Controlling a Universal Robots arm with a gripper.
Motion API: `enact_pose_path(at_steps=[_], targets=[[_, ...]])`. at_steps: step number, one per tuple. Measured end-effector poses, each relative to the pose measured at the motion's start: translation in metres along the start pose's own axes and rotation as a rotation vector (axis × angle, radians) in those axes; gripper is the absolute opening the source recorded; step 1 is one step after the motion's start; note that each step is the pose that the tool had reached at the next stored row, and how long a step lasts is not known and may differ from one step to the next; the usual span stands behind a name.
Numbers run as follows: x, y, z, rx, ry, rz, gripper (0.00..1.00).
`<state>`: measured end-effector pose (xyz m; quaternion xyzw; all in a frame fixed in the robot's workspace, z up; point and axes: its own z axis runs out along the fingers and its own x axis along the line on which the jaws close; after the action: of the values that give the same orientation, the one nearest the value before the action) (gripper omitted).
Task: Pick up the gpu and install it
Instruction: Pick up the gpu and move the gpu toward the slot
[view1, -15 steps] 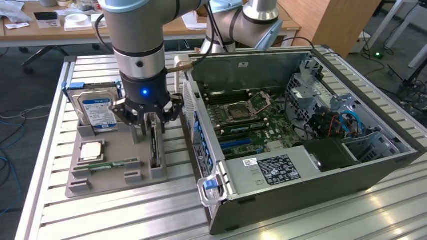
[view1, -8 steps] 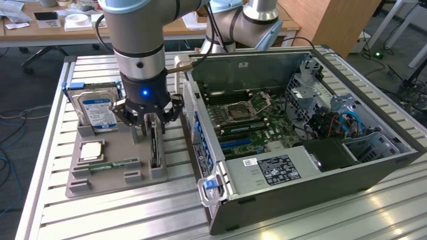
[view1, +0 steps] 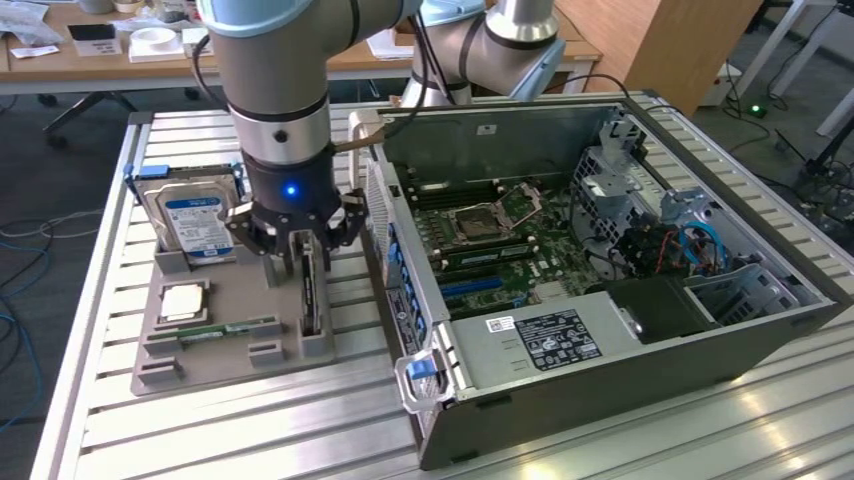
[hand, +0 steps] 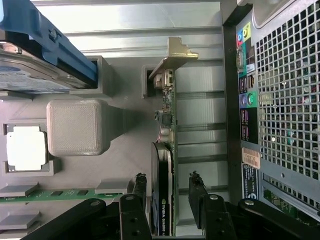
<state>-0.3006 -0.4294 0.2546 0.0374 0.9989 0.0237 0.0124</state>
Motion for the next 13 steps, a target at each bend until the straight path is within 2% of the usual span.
enact_pose_path(at_steps=[6, 13], targets=[[0.0002, -0.0004, 0.0093, -0.0001, 0.0000, 0.000, 0.47], [0.0005, -0.0004, 0.0107, 0.0000, 0.0000, 0.000, 0.47]])
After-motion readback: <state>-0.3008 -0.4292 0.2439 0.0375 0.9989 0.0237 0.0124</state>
